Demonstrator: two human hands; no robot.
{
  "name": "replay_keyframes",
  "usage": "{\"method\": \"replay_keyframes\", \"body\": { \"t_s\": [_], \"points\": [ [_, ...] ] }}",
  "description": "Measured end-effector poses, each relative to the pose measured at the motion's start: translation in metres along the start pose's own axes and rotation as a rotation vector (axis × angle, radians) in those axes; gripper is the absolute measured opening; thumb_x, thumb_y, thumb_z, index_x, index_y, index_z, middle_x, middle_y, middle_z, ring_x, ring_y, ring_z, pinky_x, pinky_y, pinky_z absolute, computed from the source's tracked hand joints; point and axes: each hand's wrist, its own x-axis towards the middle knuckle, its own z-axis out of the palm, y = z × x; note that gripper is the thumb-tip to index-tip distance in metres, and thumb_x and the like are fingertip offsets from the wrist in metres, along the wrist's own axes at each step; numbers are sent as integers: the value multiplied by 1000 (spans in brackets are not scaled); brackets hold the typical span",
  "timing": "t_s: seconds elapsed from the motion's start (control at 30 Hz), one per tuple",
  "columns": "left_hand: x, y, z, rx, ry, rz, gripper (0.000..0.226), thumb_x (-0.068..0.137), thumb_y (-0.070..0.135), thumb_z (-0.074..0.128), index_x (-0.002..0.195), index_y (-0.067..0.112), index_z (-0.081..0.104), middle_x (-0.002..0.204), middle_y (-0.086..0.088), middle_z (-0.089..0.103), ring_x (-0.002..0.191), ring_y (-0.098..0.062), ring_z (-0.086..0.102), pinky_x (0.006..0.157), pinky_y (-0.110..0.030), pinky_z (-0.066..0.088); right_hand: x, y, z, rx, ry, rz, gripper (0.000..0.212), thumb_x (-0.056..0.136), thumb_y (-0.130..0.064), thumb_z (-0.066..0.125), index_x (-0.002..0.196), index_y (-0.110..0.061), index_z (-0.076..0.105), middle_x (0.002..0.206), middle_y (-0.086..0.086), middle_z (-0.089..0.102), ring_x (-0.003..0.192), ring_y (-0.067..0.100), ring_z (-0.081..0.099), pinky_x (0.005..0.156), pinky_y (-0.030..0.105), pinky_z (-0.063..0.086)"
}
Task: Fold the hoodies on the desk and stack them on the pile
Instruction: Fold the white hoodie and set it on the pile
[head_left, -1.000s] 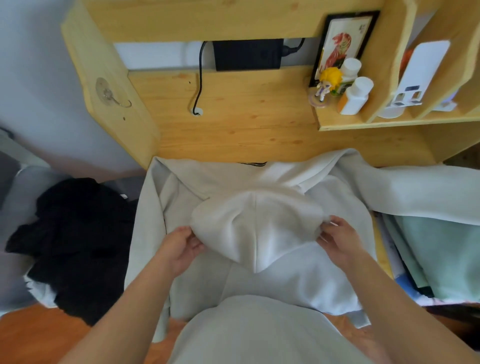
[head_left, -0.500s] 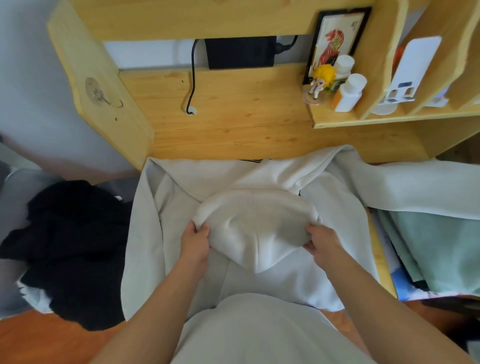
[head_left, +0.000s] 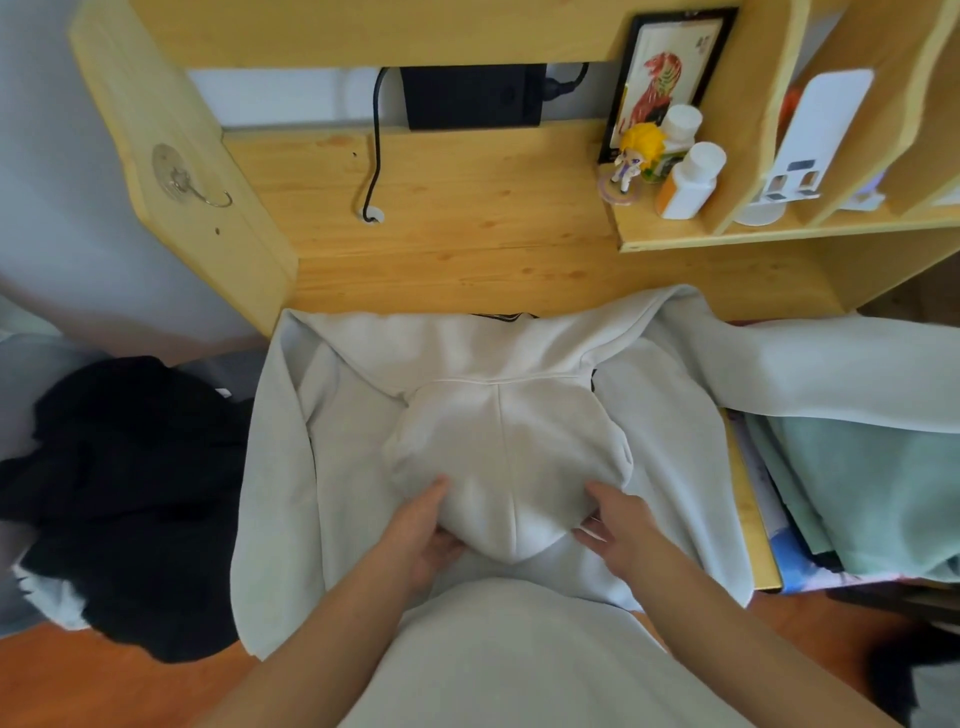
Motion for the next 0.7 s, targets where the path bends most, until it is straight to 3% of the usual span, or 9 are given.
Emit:
{"method": "replay_keyframes", "body": {
  "t_s": [0.07, 0.13, 0.2, 0.3, 0.37, 0.43, 0.57, 0.7],
  "points": [
    [5, -3, 0, 130, -25, 36, 32, 100, 14, 62, 131, 10, 58, 106, -13, 72, 82, -26, 71, 53, -33, 58, -3, -2, 3, 95, -76, 58, 26, 91, -9, 69, 115, -7, 58, 112, 15, 65, 99, 31, 66, 91, 46, 56],
    [8, 3, -2, 126, -49, 40, 31, 98, 8, 62, 128, 10, 57, 108, -14, 71, 85, -27, 70, 66, -40, 59, -6, -6, 0, 157, -122, 29, 23, 91, -5, 67, 113, -8, 60, 110, 13, 66, 95, 27, 65, 92, 46, 55],
    [3, 5, -8, 172, -53, -32, 15, 97, 13, 64, 112, 9, 61, 88, -12, 68, 73, -25, 66, 71, -41, 57, -8, -4, -7, 89, -116, -32, 14, 93, -5, 64, 105, -9, 62, 102, 10, 67, 88, 24, 64, 92, 46, 56],
    [-8, -6, -20, 433, 24, -166, 20, 97, 21, 65, 82, 9, 59, 59, -8, 56, 47, -20, 58, 49, -27, 53, -6, 14, -23, -91, 19, 37, 5, 91, -3, 64, 93, -4, 60, 79, 11, 55, 65, 21, 52, 74, 42, 59],
    [-10, -13, -27, 618, 55, -178, 28, 96, 21, 62, 71, 12, 56, 57, -7, 54, 39, -18, 50, 42, -18, 40, -2, 19, -31, -212, 137, 15, 8, 87, -4, 62, 94, -1, 61, 77, 13, 54, 63, 25, 50, 66, 40, 57],
    [-7, -8, -33, 675, 152, -50, 22, 93, 24, 61, 76, 12, 57, 65, -9, 56, 47, -20, 53, 52, -22, 41, 3, 9, -33, -314, 252, -169, 21, 81, -13, 63, 99, -3, 61, 83, 12, 57, 73, 30, 55, 67, 40, 53],
    [10, 37, -42, 658, 540, 498, 17, 95, 21, 53, 95, 4, 58, 99, -21, 66, 92, -37, 64, 80, -43, 51, 8, -44, -24, -548, 274, -541, 20, 90, -23, 55, 109, -22, 61, 109, 5, 61, 96, 28, 59, 80, 35, 48],
    [42, 86, -35, 884, 429, 657, 30, 103, 12, 46, 120, 2, 68, 121, -17, 69, 116, -33, 63, 99, -38, 46, 30, -91, -1, -757, 142, -631, 25, 96, -14, 51, 112, -22, 70, 107, 2, 67, 106, 27, 62, 87, 30, 48]
  ]
}}
